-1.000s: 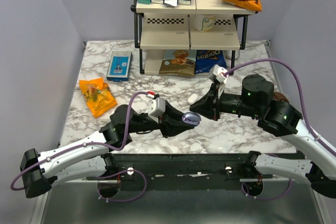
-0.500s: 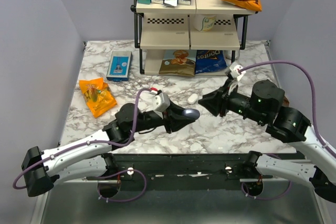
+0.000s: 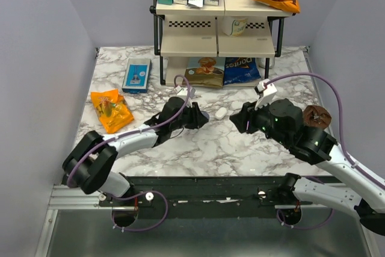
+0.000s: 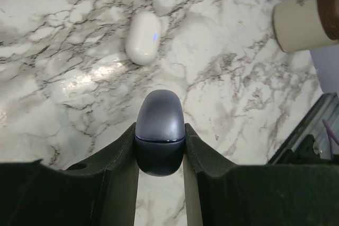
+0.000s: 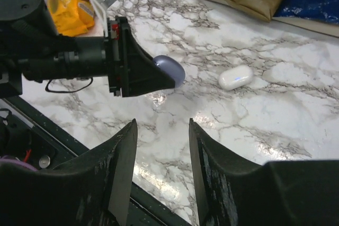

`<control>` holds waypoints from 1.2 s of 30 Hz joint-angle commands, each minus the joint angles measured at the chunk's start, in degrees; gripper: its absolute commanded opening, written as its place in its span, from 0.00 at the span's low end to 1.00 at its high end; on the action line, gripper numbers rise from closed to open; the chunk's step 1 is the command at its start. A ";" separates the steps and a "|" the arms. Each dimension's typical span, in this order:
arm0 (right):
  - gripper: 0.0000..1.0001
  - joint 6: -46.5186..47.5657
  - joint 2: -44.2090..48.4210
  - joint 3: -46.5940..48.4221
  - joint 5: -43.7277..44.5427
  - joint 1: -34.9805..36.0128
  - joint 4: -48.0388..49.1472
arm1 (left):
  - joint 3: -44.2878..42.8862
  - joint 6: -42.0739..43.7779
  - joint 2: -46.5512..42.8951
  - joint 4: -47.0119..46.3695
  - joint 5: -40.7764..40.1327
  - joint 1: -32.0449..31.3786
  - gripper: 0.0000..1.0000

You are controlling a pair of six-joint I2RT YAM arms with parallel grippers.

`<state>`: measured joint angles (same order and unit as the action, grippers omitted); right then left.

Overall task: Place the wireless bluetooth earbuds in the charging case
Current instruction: Place the charging case at the center of the board.

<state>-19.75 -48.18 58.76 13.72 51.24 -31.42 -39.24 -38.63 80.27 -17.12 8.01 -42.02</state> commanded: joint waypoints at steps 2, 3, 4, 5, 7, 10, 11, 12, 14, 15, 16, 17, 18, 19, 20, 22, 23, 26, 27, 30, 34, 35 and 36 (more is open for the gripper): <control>0.52 -1.43 2.13 -2.95 0.26 -0.35 3.29 | -5.74 -1.54 9.61 -2.39 1.12 2.46 0.00; 0.52 -1.52 2.56 -3.73 -0.09 -0.35 3.82 | -6.45 -1.27 10.95 -2.04 1.13 3.08 0.00; 0.52 -1.61 2.74 -4.09 -0.18 -0.35 4.00 | -6.98 -0.66 12.09 -1.95 0.96 3.35 0.00; 0.52 -1.70 3.01 -4.44 -0.09 -0.27 4.08 | -7.77 -0.66 14.10 -1.95 1.04 3.61 0.00; 0.52 -1.61 3.53 -5.06 -0.27 -0.35 4.17 | -8.48 -0.74 15.79 -2.21 1.39 4.57 0.00; 0.52 -1.35 4.24 -5.59 -0.36 -0.35 4.26 | -10.06 -1.01 18.95 -0.98 2.53 6.15 0.00; 0.52 -1.26 4.33 -5.68 -0.53 -0.35 4.26 | -10.41 -1.27 20.09 -1.07 2.80 6.33 0.00; 0.52 -0.91 4.41 -5.68 -0.53 -0.27 4.26 | -10.68 -1.18 20.54 -0.55 2.89 6.60 0.00; 0.52 -0.73 4.68 -5.76 -0.27 -0.44 4.17 | -11.46 -0.75 21.85 -0.02 3.33 7.13 0.04; 0.52 -0.56 4.68 -5.85 -0.09 -0.36 4.26 | -11.82 -0.57 22.38 0.94 3.50 7.21 0.05; 0.52 -0.47 4.68 -5.85 -0.01 -0.35 4.17 | -12.08 -0.31 22.73 1.30 3.85 7.22 0.07; 0.52 -0.38 4.59 -5.85 0.08 -0.44 4.17 | -12.43 -0.13 23.61 1.74 4.29 7.30 0.13; 0.52 -0.12 4.59 -5.85 0.17 -0.36 4.26 | -12.52 0.05 23.88 2.70 4.56 7.39 0.17; 0.52 -0.12 4.50 -5.85 0.35 -0.44 4.17 | -12.52 0.14 24.23 2.80 4.73 7.48 0.23; 0.52 -0.12 4.50 -5.94 0.43 -0.36 4.17 | -12.35 0.22 24.41 3.06 4.91 7.48 0.32; 0.52 0.15 4.33 -5.85 0.52 -0.44 4.17 | -11.82 0.31 24.41 3.33 4.91 7.57 0.39; 0.53 0.24 4.24 -5.77 0.61 -0.36 4.09 | -11.30 0.49 24.15 3.50 4.82 7.74 0.45; 0.53 0.32 3.97 -5.41 0.61 -0.36 4.00 | -10.77 1.45 23.01 5.43 4.21 8.27 0.52; 0.53 0.41 3.89 -5.33 0.70 -0.35 4.08 | -10.77 2.06 22.65 6.74 4.29 8.79 0.53; 0.53 0.41 3.71 -5.24 0.79 -0.35 4.00 | -10.77 4.26 21.16 9.82 3.77 9.58 0.57; 0.53 0.50 3.54 -5.32 0.96 -0.44 4.00 | -10.06 5.85 18.96 12.64 3.51 11.69 0.60; 0.53 0.50 3.62 -5.41 1.05 -0.36 4.00 | -9.98 6.28 17.91 13.34 3.24 11.96 0.61; 0.53 0.50 3.62 -5.50 1.05 -0.35 3.91 | -9.89 6.46 17.30 14.65 3.24 12.40 0.61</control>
<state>-19.88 -44.60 53.71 13.67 50.98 -28.34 -50.43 -35.03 100.88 -9.98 12.01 -31.46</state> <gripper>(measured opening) 0.529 0.602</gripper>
